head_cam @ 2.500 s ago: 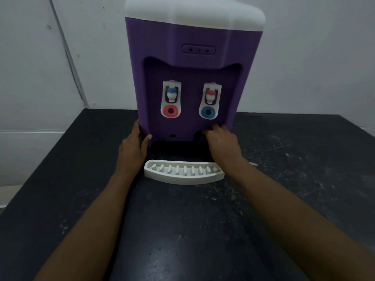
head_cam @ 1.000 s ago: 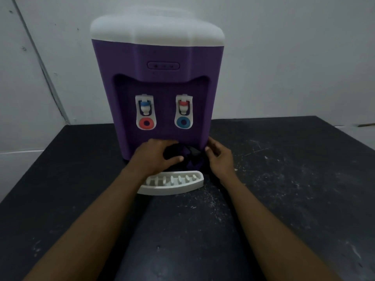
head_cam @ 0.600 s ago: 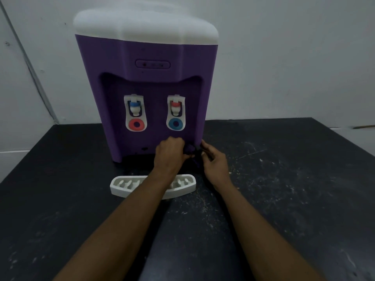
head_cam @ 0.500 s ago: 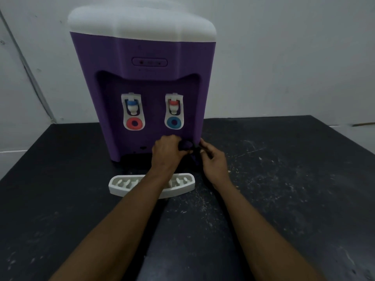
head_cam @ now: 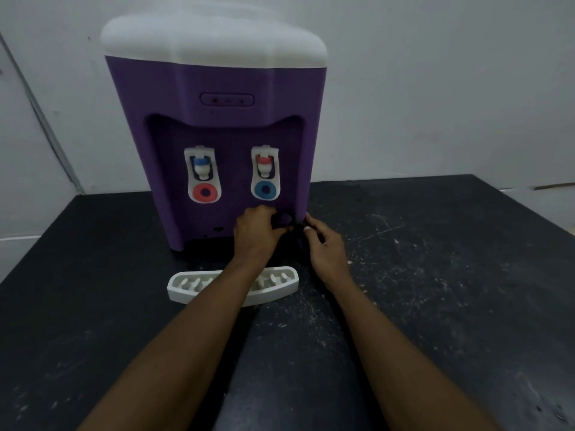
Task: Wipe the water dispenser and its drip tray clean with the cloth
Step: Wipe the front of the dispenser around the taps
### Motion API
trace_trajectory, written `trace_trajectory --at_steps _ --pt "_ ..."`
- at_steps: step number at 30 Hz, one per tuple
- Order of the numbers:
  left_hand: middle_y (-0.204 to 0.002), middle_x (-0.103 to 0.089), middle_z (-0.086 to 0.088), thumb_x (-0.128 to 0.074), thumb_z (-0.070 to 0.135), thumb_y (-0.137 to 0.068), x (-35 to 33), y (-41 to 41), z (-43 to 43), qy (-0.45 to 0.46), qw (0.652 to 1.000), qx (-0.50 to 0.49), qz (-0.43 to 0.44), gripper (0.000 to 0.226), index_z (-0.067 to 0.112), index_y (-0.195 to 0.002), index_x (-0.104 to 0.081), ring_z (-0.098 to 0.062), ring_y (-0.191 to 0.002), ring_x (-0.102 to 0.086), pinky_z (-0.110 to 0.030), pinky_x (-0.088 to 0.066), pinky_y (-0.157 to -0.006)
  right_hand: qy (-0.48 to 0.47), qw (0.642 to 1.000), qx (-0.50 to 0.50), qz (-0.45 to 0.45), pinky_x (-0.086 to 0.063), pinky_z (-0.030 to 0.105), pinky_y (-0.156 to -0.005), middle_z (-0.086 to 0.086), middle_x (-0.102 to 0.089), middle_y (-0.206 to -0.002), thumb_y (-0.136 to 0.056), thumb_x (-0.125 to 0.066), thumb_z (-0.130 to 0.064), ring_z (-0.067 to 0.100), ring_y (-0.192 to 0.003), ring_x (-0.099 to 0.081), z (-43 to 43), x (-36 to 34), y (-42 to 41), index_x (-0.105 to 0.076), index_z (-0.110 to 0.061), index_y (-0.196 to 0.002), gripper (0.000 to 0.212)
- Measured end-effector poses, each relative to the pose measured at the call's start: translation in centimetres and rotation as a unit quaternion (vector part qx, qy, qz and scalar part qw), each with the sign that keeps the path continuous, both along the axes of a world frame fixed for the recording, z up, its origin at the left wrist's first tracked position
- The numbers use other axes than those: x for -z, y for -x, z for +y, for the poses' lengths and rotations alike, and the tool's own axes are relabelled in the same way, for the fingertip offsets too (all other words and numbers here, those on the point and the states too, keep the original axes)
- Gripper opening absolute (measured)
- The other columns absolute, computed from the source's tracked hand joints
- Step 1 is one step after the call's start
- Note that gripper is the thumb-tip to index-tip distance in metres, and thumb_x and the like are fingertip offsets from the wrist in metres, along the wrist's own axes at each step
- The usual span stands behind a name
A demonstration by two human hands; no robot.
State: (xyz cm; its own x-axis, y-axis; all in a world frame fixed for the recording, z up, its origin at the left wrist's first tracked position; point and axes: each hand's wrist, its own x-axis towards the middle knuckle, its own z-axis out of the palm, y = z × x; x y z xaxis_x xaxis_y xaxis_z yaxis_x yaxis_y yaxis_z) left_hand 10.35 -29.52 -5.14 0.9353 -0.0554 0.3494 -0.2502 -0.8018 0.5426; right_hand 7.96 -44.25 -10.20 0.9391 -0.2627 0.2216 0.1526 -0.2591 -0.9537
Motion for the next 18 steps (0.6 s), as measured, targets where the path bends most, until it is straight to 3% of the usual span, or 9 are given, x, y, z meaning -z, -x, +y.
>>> trace_trajectory --at_steps 2,5,11,14,18 --pt "-0.071 -0.066 0.002 -0.081 0.043 -0.081 0.2 0.0 0.2 0.062 0.998 -0.015 -0.022 0.033 0.012 -0.081 -0.07 -0.018 -0.07 -0.063 -0.028 -0.041 -0.06 0.001 1.0 0.003 0.002 -0.046 0.036 -0.115 -0.002 -0.065 -0.141 -0.106 -0.054 -0.018 0.008 -0.129 -0.059 0.1 -0.1 0.0 -0.061 -0.016 -0.143 0.038" --pt "-0.077 -0.072 -0.003 -0.081 0.044 -0.081 0.4 0.1 0.2 0.09 0.996 -0.011 -0.022 0.034 0.011 -0.085 -0.073 -0.018 -0.072 -0.066 -0.032 -0.05 -0.063 -0.002 1.0 0.005 0.005 -0.046 0.037 -0.115 -0.001 -0.064 -0.141 -0.105 -0.054 -0.018 0.01 -0.13 -0.059 0.2 0.0 0.0 -0.061 -0.017 -0.143 0.038" --pt "-0.087 -0.072 -0.008 -0.078 0.045 -0.085 0.8 0.3 -0.1 -0.007 1.0 0.009 0.014 0.037 0.009 -0.089 -0.068 -0.027 -0.083 -0.068 -0.04 -0.055 -0.073 0.013 1.0 -0.007 -0.004 -0.048 0.038 -0.113 0.001 -0.065 -0.139 -0.105 -0.055 -0.01 0.011 -0.128 -0.061 0.2 -0.1 0.2 -0.057 -0.014 -0.146 0.041" --pt "-0.093 -0.072 -0.009 -0.075 0.042 -0.088 0.5 0.2 0.1 -0.014 1.0 0.01 0.011 0.035 0.009 -0.094 -0.068 -0.027 -0.088 -0.068 -0.041 -0.055 -0.076 0.039 0.999 -0.011 -0.017 -0.047 0.036 -0.113 0.002 -0.065 -0.14 -0.104 -0.056 -0.007 0.011 -0.128 -0.06 0.3 -0.2 0.5 -0.056 -0.013 -0.147 0.043" --pt "-0.104 -0.071 -0.011 -0.073 0.041 -0.09 0.3 -0.3 1.3 -0.123 0.992 0.017 0.004 0.035 0.013 -0.11 -0.068 -0.031 -0.096 -0.068 -0.041 -0.056 -0.081 0.05 0.998 -0.009 -0.028 -0.05 0.022 -0.107 0.004 -0.067 -0.136 -0.102 -0.059 -0.004 0.009 -0.124 -0.062 0.4 -0.3 0.8 -0.056 -0.01 -0.146 0.044"
